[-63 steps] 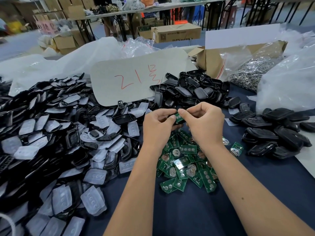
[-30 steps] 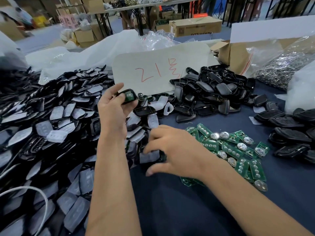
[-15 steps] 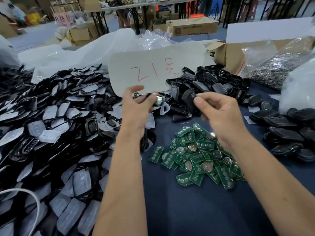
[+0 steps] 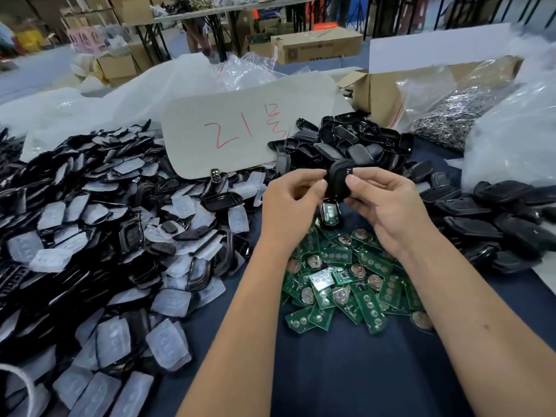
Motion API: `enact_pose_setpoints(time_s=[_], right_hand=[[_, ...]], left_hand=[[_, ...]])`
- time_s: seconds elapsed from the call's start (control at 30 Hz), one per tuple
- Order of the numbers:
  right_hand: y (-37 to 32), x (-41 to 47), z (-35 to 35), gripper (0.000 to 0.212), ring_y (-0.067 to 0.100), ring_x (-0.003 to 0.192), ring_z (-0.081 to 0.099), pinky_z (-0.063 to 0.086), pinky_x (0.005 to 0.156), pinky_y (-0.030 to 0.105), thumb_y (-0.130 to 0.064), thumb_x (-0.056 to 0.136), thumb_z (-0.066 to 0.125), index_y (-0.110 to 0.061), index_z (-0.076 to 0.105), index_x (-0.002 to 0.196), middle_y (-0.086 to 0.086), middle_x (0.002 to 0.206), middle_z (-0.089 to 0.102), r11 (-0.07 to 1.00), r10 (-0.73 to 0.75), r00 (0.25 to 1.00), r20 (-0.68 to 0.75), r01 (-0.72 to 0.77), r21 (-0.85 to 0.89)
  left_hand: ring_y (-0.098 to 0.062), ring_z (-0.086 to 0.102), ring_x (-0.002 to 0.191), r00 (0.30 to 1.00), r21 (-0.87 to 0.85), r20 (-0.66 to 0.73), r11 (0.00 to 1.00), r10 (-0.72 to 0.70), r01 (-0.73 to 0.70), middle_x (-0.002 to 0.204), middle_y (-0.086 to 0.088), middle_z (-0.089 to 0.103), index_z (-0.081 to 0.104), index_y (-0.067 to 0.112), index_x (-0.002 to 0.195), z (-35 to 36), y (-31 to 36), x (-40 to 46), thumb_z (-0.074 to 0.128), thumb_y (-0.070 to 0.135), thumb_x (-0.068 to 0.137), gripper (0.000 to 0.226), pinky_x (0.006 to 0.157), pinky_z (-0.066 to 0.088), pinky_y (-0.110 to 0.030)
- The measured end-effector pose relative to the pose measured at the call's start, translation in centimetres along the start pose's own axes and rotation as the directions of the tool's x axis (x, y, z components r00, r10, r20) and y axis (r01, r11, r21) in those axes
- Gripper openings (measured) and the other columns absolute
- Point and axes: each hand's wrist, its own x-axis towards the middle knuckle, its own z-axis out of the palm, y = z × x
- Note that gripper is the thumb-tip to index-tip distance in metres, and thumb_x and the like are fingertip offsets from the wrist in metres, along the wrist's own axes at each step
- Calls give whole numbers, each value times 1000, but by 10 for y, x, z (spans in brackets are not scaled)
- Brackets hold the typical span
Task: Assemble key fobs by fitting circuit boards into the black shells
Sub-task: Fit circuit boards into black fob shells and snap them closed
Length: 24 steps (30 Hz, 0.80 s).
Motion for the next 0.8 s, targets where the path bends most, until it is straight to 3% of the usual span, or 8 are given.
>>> enact_pose_setpoints(time_s=[0.07, 0.2, 0.3, 0.43, 0.6, 0.67, 0.73, 0.8], right_hand=[[0, -1, 1, 10, 16, 70, 72, 60, 67, 25, -3, 83, 74, -8, 74, 92, 6, 79, 77, 1000, 7, 999, 37, -7, 20], [-1, -2, -1, 17, 20, 77, 74, 62, 72, 29, -9, 73, 76, -9, 77, 91, 11, 87, 79, 998, 27, 995, 98, -32, 52], [0, -1, -1, 24, 24, 89, 76, 63, 78, 33, -4, 75, 74, -5, 76, 99, 14, 97, 79, 991, 10, 994, 106, -24, 131], [-1, -1, 1, 33, 19, 85, 76, 61, 71, 26, 0, 78, 70, -4, 72, 110, 11, 95, 80, 965, 30, 991, 128, -62, 256], [-1, 0, 0, 34, 14, 76, 73, 58, 65, 20, -2, 78, 69, -4, 71, 113, 9, 93, 80, 955, 52, 989, 135, -89, 281], [-2, 2, 0, 35, 14, 75, 73, 59, 66, 21, -5, 76, 72, -5, 71, 111, 9, 93, 80, 960, 44, 992, 114, -73, 269], [0, 3, 1, 32, 16, 77, 75, 61, 70, 24, -8, 75, 77, -6, 73, 106, 10, 92, 80, 979, -2, 998, 56, -10, 204], [5, 4, 4, 26, 19, 85, 77, 63, 79, 30, -11, 78, 81, -9, 75, 103, 10, 94, 81, 996, -64, 998, -2, 64, 57]], left_hand=[[-14, 73, 83, 1000, -79, 19, 997, -2, 4, 93, -4, 79, 79, 12, 108, 0, 2, -1, 71, 6, 95, 17, 84, 62, -35], [-10, 68, 64, 996, -215, 44, 973, -72, 80, 81, -8, 78, 79, 13, 101, 1, 4, -4, 74, 2, 92, 15, 65, 59, -25], [-11, 61, 57, 985, -285, 94, 945, -142, 163, 76, -9, 75, 79, 10, 101, -1, 4, -4, 76, 4, 92, 11, 59, 55, -24], [-15, 59, 61, 972, -324, 157, 920, -176, 219, 73, -9, 72, 81, 18, 95, -3, 5, -3, 77, 12, 92, 8, 63, 52, -31], [-25, 62, 78, 951, -376, 231, 883, -205, 281, 96, -25, 75, 80, 11, 102, -4, 8, -2, 75, 11, 93, 10, 72, 53, -32], [-20, 64, 74, 961, -377, 213, 892, -178, 249, 89, -18, 77, 80, 12, 97, -3, 11, -1, 74, 9, 93, 7, 68, 55, -27], [-15, 67, 72, 985, -322, 107, 932, -136, 164, 86, -13, 78, 79, 15, 91, 1, 13, 0, 76, 8, 93, 8, 67, 56, -28], [-12, 66, 73, 999, -132, -29, 991, -28, 24, 82, -9, 76, 76, 18, 86, 5, 12, 0, 79, 9, 90, 11, 71, 58, -34]])
